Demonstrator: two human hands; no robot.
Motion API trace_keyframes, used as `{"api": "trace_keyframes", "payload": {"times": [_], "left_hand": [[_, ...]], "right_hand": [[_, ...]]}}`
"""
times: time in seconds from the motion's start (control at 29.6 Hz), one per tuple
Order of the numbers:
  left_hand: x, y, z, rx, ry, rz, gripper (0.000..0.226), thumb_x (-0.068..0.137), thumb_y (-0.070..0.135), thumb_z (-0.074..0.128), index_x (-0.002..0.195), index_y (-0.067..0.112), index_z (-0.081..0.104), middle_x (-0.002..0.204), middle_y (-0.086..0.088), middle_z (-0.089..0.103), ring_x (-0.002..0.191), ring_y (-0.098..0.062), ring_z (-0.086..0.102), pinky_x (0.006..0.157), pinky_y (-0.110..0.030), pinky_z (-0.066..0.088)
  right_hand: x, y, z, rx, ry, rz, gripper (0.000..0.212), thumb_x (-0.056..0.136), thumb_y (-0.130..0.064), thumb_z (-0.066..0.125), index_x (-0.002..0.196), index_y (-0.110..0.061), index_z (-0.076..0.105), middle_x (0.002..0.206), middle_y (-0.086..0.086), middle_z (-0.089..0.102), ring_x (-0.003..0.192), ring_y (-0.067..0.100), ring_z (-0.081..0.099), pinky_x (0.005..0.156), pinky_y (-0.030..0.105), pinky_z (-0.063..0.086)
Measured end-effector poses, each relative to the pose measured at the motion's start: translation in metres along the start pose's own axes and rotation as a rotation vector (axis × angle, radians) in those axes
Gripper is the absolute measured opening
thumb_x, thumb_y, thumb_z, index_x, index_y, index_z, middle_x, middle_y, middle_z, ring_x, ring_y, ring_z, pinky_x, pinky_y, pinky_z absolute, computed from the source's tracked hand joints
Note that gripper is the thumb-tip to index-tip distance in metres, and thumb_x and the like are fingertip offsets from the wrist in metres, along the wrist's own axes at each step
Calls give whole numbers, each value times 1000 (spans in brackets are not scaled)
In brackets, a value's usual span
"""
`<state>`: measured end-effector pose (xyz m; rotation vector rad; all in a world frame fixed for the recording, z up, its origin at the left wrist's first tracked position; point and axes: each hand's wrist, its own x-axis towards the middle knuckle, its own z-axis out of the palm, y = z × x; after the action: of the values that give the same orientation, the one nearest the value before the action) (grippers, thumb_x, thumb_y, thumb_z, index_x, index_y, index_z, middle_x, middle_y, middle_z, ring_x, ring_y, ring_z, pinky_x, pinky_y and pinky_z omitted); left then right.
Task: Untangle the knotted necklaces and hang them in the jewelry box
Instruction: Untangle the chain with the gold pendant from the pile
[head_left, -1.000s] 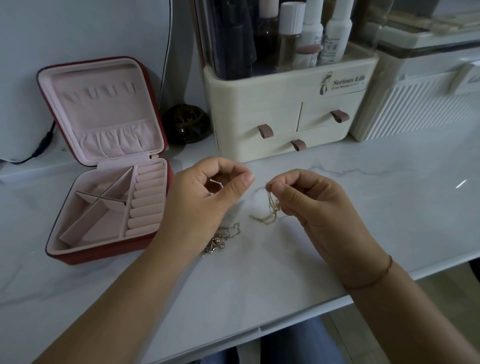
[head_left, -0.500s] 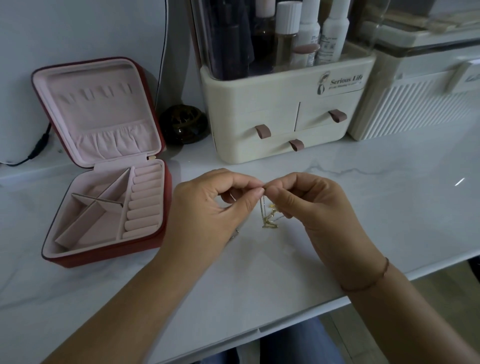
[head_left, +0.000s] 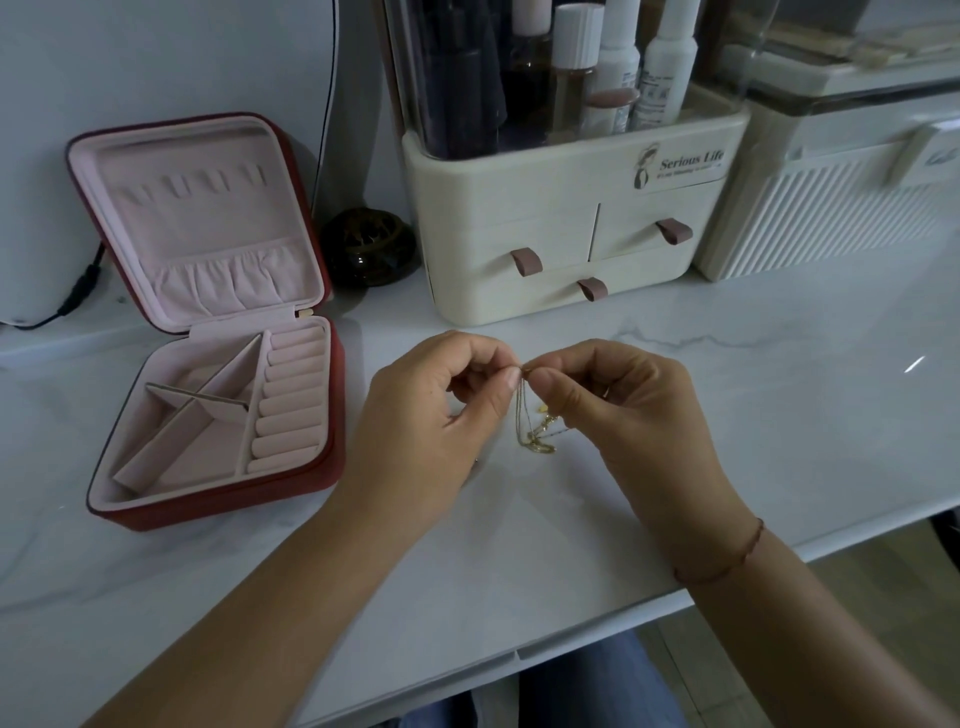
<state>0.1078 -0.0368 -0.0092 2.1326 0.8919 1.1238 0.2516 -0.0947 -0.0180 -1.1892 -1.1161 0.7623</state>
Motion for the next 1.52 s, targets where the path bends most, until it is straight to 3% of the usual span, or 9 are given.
{"api": "trace_keyframes", "payload": {"times": [0.27,0.44,0.57,0.68,0.84,1.01,1.25,1.39,1.52], "left_hand": [[0,3,-2,-93,-51,-150,10,88,11,63,83,20,65,74,5,64,67,-3,55,61,-9,42],[2,1,-3,-76,-39,-199,16,88,15,61,78,27,62,72,7,62,66,-7,55,59,-12,43],[3,-5,-5,4,-118,-224,11,89,21,61,80,26,62,74,7,63,68,-9,58,58,-16,45],[3,-4,-6,191,-188,-50,7,88,18,62,82,20,59,76,13,56,76,-1,53,64,-10,40],[3,0,-9,-135,-202,-242,10,89,17,61,79,21,62,69,-4,61,56,-17,54,52,-26,45],[3,-1,-7,-168,-222,-267,12,91,18,58,81,22,60,70,-8,61,58,-24,51,49,-39,42],[5,-7,-10,-50,-236,-243,14,91,20,56,78,23,56,63,10,52,51,-3,43,49,-12,36],[8,-9,-13,-93,-293,-276,13,91,21,56,79,22,57,62,12,52,52,-2,43,53,-14,37],[10,-9,-17,-359,-348,-340,11,81,25,55,85,17,61,82,-1,65,76,-19,52,73,-33,41]], "right_hand": [[0,4,1,-139,59,-61,10,82,-17,72,76,-26,72,72,2,71,64,25,61,62,30,51],[-2,5,4,-266,121,-119,8,83,-11,71,79,-18,70,60,-10,62,56,1,54,58,9,41],[-4,9,7,-411,165,-197,6,83,-16,70,79,-20,69,54,-5,51,55,6,48,54,11,39],[-4,10,8,-461,172,-204,5,84,-18,68,80,-21,68,58,-1,55,58,8,49,55,13,40],[-1,5,7,-277,72,-44,11,91,-15,61,81,-14,64,68,-5,65,55,7,51,55,16,42],[0,1,5,19,-129,168,20,99,-16,45,85,-6,55,58,8,65,41,17,33,41,19,29],[7,4,-2,-60,-57,213,18,90,-21,62,80,-6,65,37,-6,38,39,10,28,47,20,28],[15,0,-8,-112,-57,217,20,84,-25,68,78,-6,67,37,-7,36,37,8,28,45,18,29],[24,-8,-14,-141,-95,215,21,78,-32,69,75,-11,69,40,-3,36,38,9,28,43,15,30]]}}
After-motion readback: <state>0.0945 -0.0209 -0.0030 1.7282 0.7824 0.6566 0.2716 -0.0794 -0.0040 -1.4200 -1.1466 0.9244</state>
